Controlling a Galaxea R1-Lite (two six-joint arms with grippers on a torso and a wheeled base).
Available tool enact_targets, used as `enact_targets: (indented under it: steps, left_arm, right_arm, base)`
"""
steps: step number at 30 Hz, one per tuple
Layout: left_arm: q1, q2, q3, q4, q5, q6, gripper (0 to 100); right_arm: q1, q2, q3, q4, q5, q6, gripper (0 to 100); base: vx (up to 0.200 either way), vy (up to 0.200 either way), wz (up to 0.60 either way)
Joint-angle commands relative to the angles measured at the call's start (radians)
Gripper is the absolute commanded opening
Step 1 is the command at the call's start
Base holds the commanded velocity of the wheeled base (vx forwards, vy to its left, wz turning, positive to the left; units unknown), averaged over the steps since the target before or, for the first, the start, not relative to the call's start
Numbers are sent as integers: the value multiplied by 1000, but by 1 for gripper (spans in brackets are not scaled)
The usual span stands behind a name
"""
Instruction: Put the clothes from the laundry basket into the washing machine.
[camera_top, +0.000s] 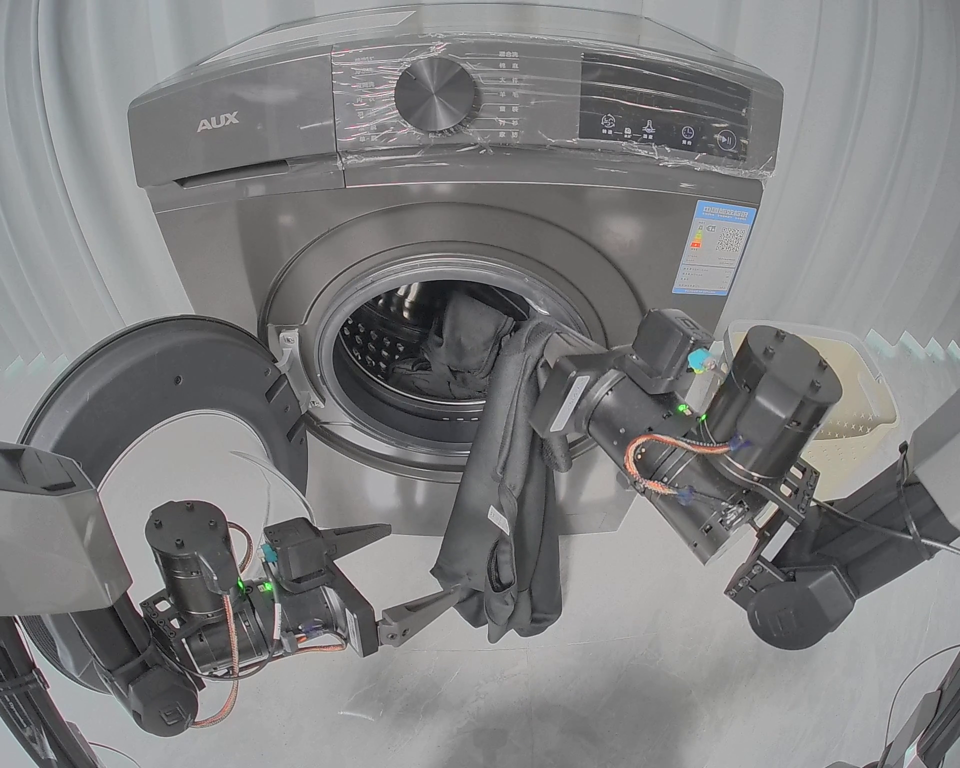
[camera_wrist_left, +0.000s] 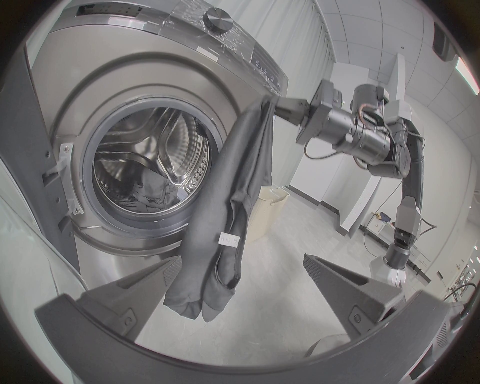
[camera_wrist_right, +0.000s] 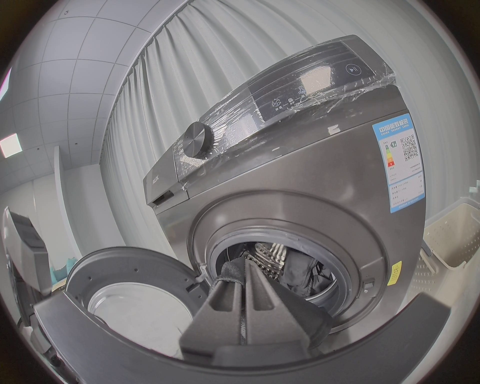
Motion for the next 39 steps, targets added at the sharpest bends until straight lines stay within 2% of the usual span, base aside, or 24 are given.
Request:
enact_targets:
  steps: [1, 8, 22, 27, 33, 36, 39]
  left_arm:
    - [0, 59, 4, 0, -1, 6, 100]
    - [-15, 145, -14, 0, -12, 10, 100]
    - [-15, 364, -200, 0, -12, 9, 100]
    - [-15, 427, -280, 0, -6, 4, 100]
    - [-9, 476, -362, 0, 2, -21, 100]
    - [-11, 499, -396, 0, 28, -25, 100]
    - [-12, 515, -408, 0, 34, -25, 100]
  right_arm:
    - [-11, 5, -45, 0, -16, 6, 0]
    - [-17, 8, -93, 0, -26, 11, 0]
    - [-2, 11, -87, -12, -26, 14, 0]
    - [3, 13, -87, -16, -28, 14, 0]
    - [10, 13, -76, -19, -28, 15, 0]
    - [10, 13, -74, -28, -28, 15, 0]
    - [15, 13, -74, -26, -28, 15, 0]
  base:
    - [0, 0, 0]
    - [0, 0, 0]
    - [0, 0, 0]
    - [0, 0, 0]
    - [0, 0, 0]
    - [0, 0, 0]
    - [0, 0, 0]
